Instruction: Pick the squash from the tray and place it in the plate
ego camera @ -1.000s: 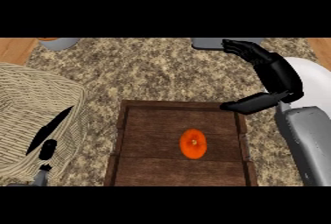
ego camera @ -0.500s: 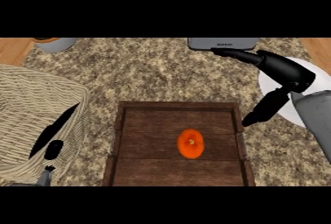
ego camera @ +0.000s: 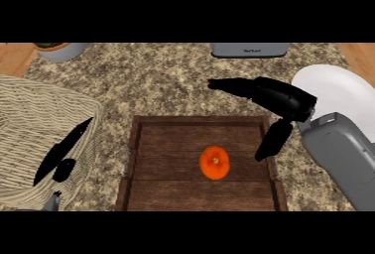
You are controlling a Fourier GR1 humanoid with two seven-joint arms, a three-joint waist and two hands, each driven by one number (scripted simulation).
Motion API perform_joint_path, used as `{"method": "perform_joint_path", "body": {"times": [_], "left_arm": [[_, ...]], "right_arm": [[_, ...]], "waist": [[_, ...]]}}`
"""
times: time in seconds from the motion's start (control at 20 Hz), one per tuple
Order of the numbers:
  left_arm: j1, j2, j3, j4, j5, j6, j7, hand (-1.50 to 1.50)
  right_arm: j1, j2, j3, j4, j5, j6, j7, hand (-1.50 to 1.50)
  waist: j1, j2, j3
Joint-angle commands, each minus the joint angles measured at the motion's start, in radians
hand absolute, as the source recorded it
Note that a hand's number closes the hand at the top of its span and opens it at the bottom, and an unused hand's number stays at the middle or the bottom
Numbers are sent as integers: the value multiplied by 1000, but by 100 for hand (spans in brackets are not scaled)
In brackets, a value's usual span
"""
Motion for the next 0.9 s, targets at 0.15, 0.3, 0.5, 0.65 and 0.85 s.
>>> {"method": "perform_joint_path", "body": {"times": [0.15,0.3,0.5,0.65,0.85], "left_arm": [[7,-95,-33,60,48,-45,54,0],[7,-105,-25,21,35,-45,74,0],[25,-142,-33,59,-4,-60,23,0],[39,-146,-25,20,-12,-72,52,0],[56,-165,-21,-3,-41,-77,51,0]], "right_arm": [[58,33,85,-58,116,-45,92,-150],[98,42,116,-85,115,-12,118,-150],[102,107,159,-98,133,-8,188,-150],[167,102,175,-111,164,-44,163,-150],[217,58,177,-127,210,-72,112,-150]], "waist": [[-17,12,-25],[-15,11,-25],[-13,12,-26],[-9,13,-24],[-8,12,-24]]}}
